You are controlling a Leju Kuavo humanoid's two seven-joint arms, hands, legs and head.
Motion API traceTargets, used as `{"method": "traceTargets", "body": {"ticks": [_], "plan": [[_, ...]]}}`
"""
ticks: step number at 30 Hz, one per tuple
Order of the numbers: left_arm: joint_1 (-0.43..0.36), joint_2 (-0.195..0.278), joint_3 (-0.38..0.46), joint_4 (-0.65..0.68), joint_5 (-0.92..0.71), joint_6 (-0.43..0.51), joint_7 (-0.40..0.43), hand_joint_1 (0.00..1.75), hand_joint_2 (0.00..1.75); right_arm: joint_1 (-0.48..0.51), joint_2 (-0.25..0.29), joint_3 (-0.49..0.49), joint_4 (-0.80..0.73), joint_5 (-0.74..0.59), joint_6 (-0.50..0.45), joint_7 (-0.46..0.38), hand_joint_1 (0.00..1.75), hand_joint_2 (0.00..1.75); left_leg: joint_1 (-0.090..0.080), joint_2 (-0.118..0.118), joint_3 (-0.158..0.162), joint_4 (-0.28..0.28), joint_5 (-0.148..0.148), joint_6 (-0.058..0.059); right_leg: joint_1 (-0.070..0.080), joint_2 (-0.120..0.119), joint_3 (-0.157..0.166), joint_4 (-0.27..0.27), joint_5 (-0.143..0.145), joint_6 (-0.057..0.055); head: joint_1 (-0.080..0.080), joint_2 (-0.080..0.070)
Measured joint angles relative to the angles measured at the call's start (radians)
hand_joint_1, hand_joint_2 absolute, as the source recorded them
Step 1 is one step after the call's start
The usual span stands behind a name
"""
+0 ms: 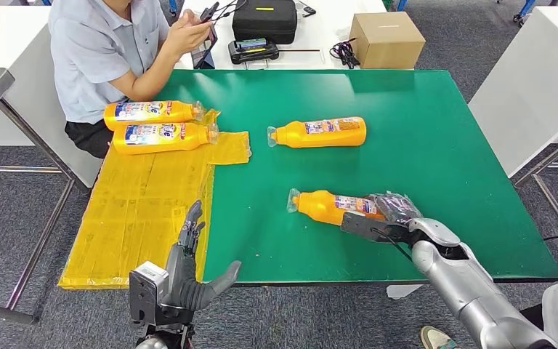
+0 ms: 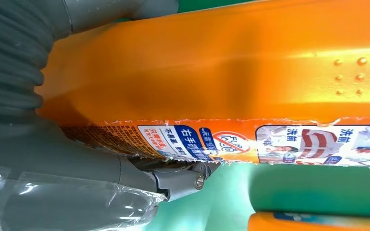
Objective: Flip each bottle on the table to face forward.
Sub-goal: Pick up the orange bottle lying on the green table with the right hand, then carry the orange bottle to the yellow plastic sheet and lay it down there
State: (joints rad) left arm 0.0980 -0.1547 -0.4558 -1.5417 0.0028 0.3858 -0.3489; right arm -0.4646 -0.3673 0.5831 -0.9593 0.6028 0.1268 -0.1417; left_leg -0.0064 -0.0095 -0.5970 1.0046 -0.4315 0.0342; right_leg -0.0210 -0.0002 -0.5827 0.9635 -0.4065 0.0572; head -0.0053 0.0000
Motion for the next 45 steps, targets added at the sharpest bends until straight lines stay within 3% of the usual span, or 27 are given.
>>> {"method": "traceTargets", "body": {"ticks": [7,13,21,30,45], "plan": [[-0.010,-0.022,0.004,0.008,0.004,0.092,-0.073,0.00,1.75,0.107,0.048,-0.088,-0.078,-0.198,-0.038,-0.149,1.75,1.75,0.000,0.000,0.000,0.000,0.000,0.000,0.000,0.000,0.000,0.000,0.000,0.000,0.000,0.000],[-0.011,-0.050,0.009,0.024,0.086,0.100,-0.083,0.00,1.75,0.185,0.107,-0.147,-0.176,-0.201,-0.062,-0.169,1.75,1.75,0.000,-0.001,-0.001,0.000,0.000,0.000,0.000,0.000,0.000,0.000,0.000,0.000,0.000,0.000],[-0.034,-0.053,0.006,0.159,0.418,-0.113,0.025,0.00,1.75,0.189,0.196,-0.157,-0.252,-0.270,-0.012,-0.213,1.75,1.75,0.000,0.000,-0.001,0.000,0.000,0.000,0.000,0.000,-0.001,0.000,0.000,0.000,0.000,0.000],[-0.115,-0.053,-0.016,0.291,0.441,-0.272,0.028,0.00,1.75,0.115,0.269,-0.098,-0.251,-0.378,0.076,-0.225,1.75,1.75,0.000,0.000,-0.001,0.000,0.001,0.000,0.000,0.000,-0.001,0.000,0.000,0.000,0.000,0.000],[-0.177,-0.076,-0.016,0.301,0.301,-0.148,-0.073,0.00,1.75,0.088,0.302,0.021,-0.140,-0.376,0.078,-0.238,1.75,1.75,0.000,-0.001,-0.002,0.000,0.001,0.000,0.000,-0.001,-0.001,0.000,0.000,0.000,0.000,0.000]]}}
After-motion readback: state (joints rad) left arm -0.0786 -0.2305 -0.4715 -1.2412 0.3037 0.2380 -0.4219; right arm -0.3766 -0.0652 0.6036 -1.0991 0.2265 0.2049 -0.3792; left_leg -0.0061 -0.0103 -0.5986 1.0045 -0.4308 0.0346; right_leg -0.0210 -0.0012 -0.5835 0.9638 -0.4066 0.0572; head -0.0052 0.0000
